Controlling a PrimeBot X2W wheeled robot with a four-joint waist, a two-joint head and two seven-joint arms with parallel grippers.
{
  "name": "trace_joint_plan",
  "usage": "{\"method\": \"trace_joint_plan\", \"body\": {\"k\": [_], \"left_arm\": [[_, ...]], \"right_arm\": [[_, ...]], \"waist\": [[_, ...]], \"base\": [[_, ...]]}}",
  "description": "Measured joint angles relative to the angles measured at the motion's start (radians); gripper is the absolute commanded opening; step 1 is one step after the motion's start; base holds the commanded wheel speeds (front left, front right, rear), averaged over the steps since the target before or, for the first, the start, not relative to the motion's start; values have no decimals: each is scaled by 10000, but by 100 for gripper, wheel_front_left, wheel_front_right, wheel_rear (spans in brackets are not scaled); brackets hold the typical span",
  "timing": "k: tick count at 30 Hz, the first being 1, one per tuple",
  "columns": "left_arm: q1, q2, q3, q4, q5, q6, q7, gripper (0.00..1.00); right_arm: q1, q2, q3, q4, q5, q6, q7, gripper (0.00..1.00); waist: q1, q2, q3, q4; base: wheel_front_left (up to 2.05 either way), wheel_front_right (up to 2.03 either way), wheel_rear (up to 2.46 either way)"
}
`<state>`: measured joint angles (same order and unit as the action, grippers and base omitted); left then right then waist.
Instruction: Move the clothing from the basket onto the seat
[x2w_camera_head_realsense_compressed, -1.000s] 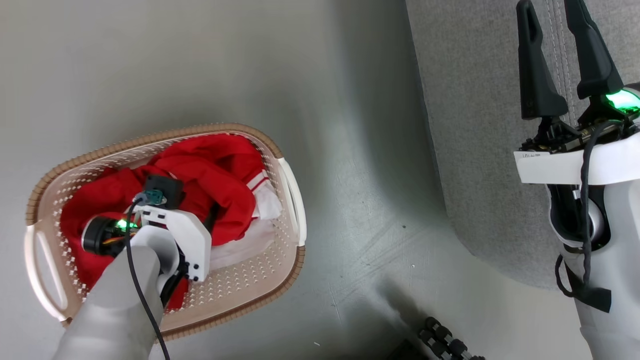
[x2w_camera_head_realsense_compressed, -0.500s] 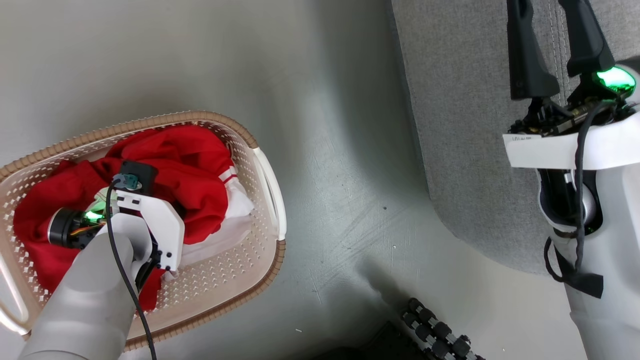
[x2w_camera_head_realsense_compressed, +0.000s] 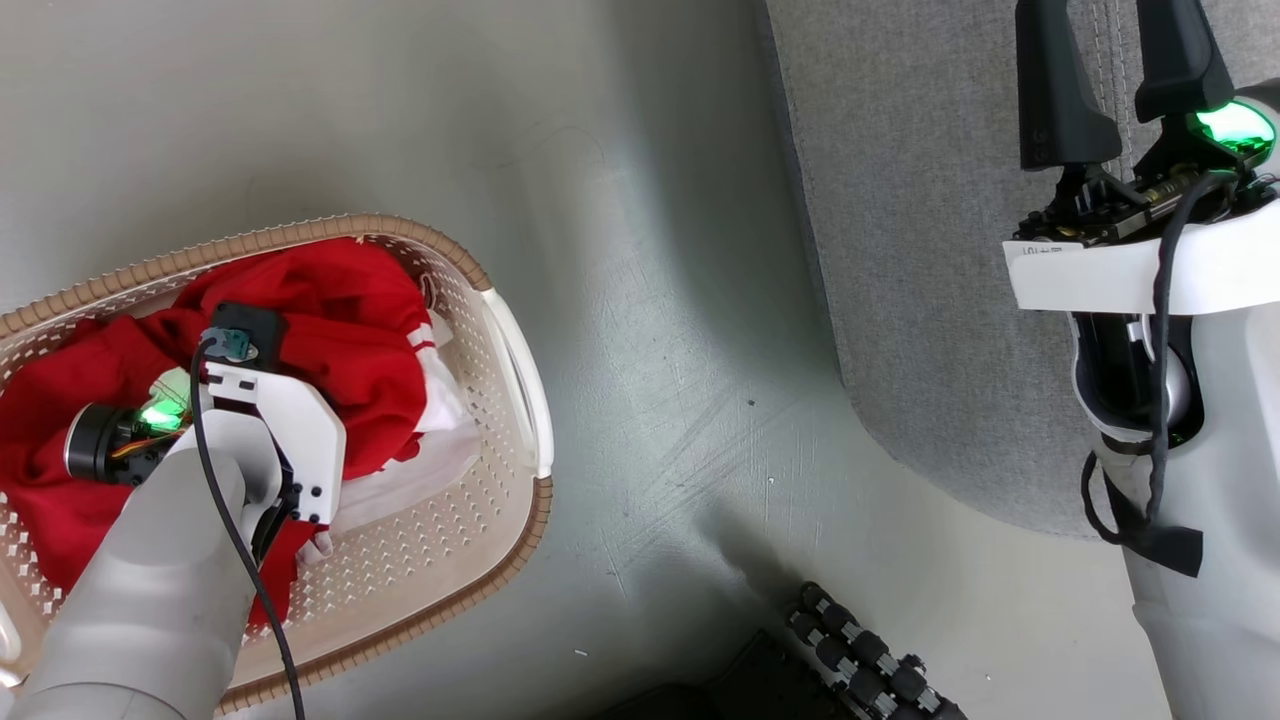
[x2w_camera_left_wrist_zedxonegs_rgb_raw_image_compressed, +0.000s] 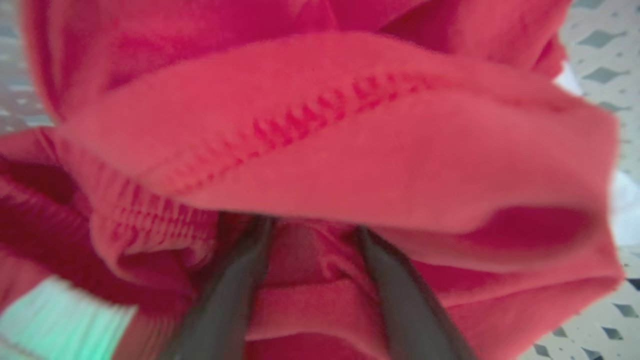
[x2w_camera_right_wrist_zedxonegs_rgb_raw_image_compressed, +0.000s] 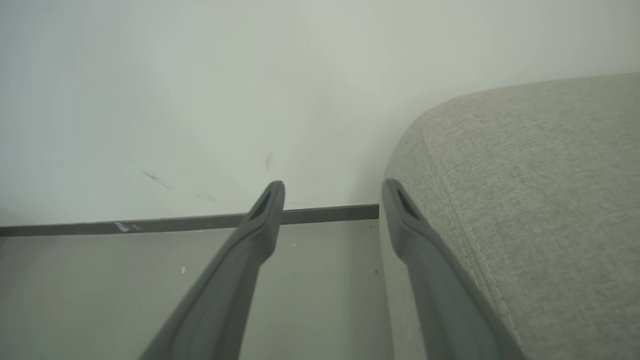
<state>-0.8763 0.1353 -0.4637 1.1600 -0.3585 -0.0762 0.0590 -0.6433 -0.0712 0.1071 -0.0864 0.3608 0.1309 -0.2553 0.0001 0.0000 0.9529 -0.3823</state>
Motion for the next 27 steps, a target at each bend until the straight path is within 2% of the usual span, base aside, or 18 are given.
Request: {"method": "trace_joint_plan", "body": {"k": [1, 20, 27], "left_arm": [[0, -6, 0, 23, -2, -2, -21, 0], [2, -360, 211, 151, -286, -236, -711, 0], [30, -420, 280, -40, -477, -336, -1323, 0]], "right_arm": [[0, 4, -2, 13, -2, 0, 0, 100], [-28, 90, -328, 224, -10, 0, 2, 100], [-337, 123, -594, 201, -12, 0, 0, 100]], "waist": [[0, 0, -6, -3], [0, 0, -349, 139], [0, 0, -656, 287]], "base": [[0, 0, 0], [0, 0, 0], [0, 0, 0]]}}
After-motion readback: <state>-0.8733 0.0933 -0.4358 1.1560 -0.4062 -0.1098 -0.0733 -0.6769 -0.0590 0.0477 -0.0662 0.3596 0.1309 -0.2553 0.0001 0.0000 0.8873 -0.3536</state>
